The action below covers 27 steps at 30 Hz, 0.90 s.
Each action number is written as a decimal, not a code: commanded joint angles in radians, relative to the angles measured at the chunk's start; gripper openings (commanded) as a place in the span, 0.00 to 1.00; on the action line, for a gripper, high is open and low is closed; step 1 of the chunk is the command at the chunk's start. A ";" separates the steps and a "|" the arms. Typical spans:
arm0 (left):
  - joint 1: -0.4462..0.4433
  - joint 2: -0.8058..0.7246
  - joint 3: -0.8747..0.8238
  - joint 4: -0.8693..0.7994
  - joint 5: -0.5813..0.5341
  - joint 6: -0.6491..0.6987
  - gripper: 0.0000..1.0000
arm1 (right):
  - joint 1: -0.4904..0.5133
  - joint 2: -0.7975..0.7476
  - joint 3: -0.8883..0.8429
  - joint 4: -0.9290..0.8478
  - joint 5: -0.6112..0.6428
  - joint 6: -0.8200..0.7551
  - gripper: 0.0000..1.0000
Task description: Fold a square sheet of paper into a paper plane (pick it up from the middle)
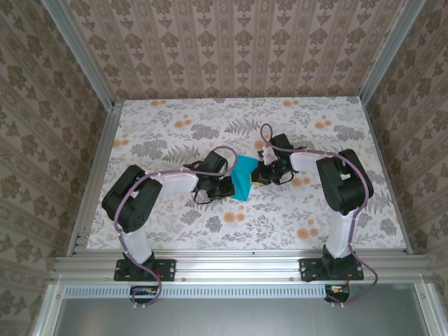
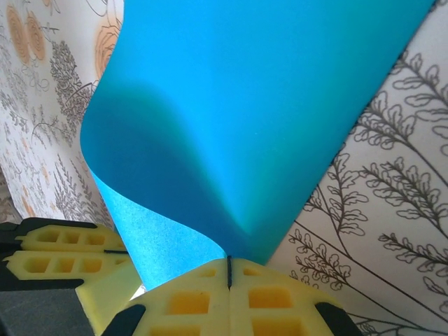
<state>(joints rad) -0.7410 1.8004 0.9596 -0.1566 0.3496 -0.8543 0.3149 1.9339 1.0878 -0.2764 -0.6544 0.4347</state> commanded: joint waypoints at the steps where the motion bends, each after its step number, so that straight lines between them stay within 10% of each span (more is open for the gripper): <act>1: -0.010 0.024 0.025 -0.055 -0.015 0.031 0.11 | 0.006 0.017 0.031 -0.040 0.023 -0.029 0.05; 27: -0.014 0.038 0.050 -0.078 -0.006 0.053 0.09 | 0.015 0.053 0.068 -0.069 0.045 -0.032 0.07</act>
<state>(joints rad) -0.7460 1.8179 0.9936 -0.1955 0.3508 -0.8284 0.3244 1.9606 1.1313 -0.3073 -0.6315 0.4202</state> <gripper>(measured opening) 0.098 0.075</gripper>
